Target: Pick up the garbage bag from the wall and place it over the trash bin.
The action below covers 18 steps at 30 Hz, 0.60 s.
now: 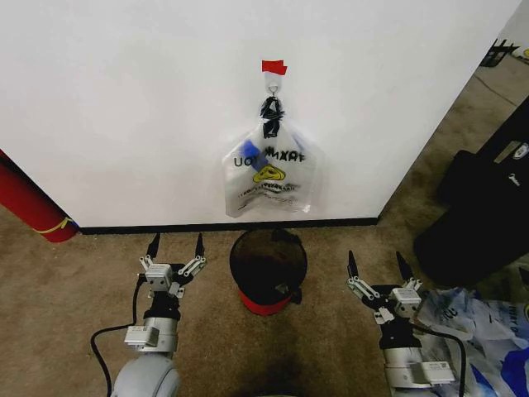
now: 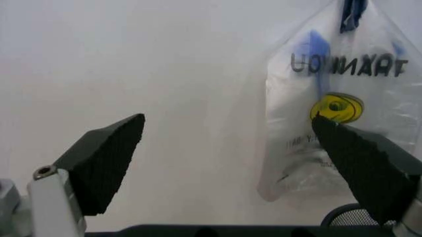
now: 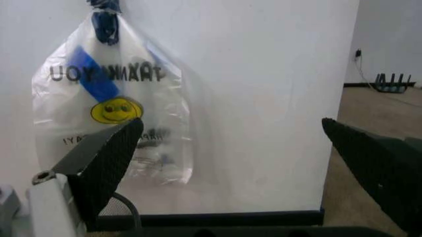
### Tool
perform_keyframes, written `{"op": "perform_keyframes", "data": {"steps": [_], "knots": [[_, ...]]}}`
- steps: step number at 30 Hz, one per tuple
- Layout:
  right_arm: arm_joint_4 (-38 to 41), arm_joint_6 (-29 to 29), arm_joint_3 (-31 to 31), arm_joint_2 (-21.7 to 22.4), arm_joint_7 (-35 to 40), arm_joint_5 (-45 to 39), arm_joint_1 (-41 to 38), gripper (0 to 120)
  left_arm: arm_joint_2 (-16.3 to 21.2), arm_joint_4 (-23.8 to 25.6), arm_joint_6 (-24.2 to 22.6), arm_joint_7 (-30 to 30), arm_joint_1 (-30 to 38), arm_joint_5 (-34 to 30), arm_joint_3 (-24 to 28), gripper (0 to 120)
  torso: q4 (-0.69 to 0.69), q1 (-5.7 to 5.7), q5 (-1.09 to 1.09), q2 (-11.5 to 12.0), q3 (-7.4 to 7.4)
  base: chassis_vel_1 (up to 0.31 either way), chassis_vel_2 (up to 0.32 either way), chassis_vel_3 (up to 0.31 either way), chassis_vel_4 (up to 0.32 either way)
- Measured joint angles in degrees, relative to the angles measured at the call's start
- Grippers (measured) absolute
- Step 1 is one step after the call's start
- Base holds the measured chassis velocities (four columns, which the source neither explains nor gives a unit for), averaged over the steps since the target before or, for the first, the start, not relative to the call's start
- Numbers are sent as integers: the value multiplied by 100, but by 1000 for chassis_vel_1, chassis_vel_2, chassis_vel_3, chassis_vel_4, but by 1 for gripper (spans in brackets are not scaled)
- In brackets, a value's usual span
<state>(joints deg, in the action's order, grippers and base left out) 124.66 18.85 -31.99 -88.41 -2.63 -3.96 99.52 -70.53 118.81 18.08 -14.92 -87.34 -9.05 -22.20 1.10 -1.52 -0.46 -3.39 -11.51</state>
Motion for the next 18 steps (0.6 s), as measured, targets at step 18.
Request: {"op": "perform_keyframes", "data": {"steps": [18], "knots": [[299, 20, 122, -156, 95, 218, 284, 100, -38, -3, -26, -31, -26, 11, 10, 100, 0, 0, 0, 0, 0, 0, 0, 0, 0]]}}
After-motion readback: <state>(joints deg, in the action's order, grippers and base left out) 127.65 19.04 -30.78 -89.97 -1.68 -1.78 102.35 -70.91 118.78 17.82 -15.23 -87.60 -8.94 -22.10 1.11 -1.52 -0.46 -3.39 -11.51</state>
